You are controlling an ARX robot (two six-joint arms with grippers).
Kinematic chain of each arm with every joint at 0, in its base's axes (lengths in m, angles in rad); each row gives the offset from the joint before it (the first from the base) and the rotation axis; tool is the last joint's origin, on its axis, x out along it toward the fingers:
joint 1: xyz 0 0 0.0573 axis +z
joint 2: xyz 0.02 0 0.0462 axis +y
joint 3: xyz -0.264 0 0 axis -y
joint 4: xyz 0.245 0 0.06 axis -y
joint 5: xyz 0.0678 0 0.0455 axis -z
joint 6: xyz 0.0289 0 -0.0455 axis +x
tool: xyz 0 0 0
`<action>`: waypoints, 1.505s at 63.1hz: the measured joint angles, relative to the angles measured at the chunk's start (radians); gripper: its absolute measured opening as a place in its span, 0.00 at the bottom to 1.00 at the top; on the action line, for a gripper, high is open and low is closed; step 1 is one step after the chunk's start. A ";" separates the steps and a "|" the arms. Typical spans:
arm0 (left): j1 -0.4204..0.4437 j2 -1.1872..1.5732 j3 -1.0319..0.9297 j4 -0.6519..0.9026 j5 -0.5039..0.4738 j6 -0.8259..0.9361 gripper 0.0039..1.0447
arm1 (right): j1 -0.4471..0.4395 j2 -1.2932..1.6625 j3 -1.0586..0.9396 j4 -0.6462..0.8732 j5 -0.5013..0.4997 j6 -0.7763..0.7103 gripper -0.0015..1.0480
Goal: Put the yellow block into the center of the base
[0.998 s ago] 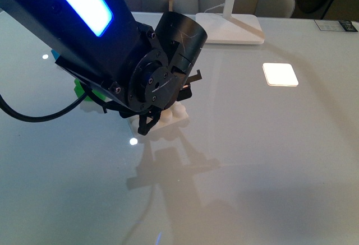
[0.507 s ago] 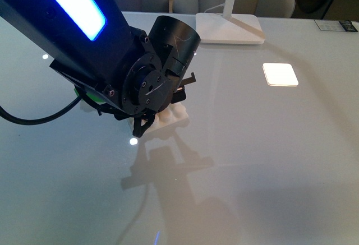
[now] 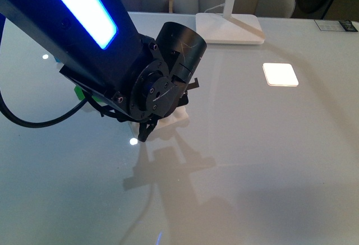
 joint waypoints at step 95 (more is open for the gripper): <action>-0.014 0.044 0.054 -0.088 -0.106 -0.013 0.59 | 0.000 0.000 0.000 0.000 0.000 0.000 0.92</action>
